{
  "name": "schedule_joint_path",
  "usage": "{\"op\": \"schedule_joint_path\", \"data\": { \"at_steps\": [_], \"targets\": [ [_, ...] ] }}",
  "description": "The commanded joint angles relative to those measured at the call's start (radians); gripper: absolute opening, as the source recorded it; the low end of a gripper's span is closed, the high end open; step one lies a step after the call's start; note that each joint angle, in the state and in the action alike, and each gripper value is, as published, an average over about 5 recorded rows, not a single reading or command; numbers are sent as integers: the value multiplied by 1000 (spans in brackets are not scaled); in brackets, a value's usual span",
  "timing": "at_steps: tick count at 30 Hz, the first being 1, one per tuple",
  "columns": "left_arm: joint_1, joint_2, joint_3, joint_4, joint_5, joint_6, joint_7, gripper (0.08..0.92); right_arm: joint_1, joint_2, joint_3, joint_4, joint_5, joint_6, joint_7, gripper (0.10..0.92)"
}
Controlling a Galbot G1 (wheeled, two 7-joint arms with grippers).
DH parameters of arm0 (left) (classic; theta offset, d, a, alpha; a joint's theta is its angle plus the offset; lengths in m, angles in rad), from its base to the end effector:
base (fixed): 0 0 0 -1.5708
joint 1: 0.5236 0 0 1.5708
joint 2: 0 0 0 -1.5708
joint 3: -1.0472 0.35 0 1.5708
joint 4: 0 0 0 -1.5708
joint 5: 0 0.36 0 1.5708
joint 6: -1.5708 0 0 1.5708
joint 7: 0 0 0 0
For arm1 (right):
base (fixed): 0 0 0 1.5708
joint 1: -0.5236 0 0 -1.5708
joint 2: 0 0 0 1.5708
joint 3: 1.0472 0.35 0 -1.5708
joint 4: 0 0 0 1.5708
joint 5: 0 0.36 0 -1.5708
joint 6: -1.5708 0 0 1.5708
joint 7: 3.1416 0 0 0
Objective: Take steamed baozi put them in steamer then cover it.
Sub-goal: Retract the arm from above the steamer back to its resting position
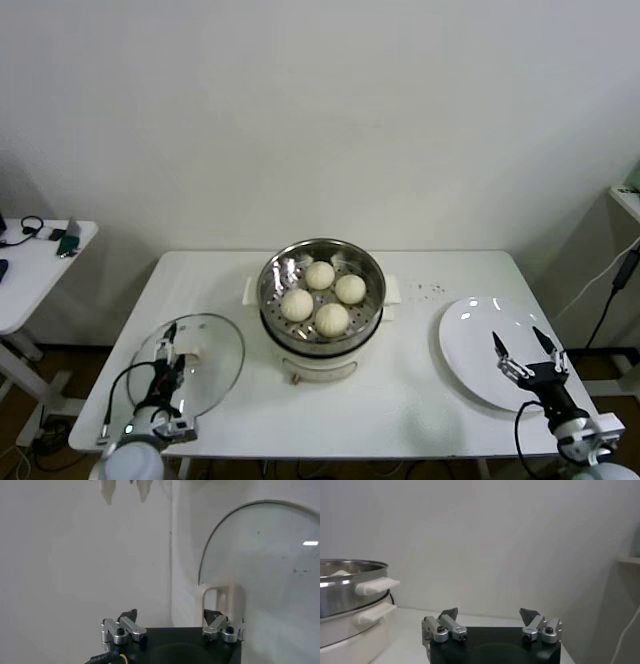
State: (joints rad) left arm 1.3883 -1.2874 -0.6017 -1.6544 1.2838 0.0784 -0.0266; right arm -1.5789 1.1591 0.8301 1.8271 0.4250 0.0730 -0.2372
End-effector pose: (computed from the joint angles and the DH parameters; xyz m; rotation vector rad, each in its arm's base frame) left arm 0.2369 0.1163 -0.4017 -0.0860 -2.0302 -2.0703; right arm 0.1873 -0.1998 -0.3365 0.1186 -3.0281 0.0973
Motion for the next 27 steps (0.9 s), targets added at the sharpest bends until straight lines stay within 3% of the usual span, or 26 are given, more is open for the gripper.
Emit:
{"op": "schedule_joint_path", "data": {
  "at_steps": [1,13,27],
  "targets": [
    [-58,-3,10,70,3,2,-19,823,-4,12,8,-1,-12,4,-9,823],
    [-78,-6,17,100,-15,1,-36,789,-2,34,8,-6,-30,11,-24,823],
    [-75,-6,17,97,-32,-15,-44,389,14,54,5,-15,-47,15,-28,823]
  ]
}}
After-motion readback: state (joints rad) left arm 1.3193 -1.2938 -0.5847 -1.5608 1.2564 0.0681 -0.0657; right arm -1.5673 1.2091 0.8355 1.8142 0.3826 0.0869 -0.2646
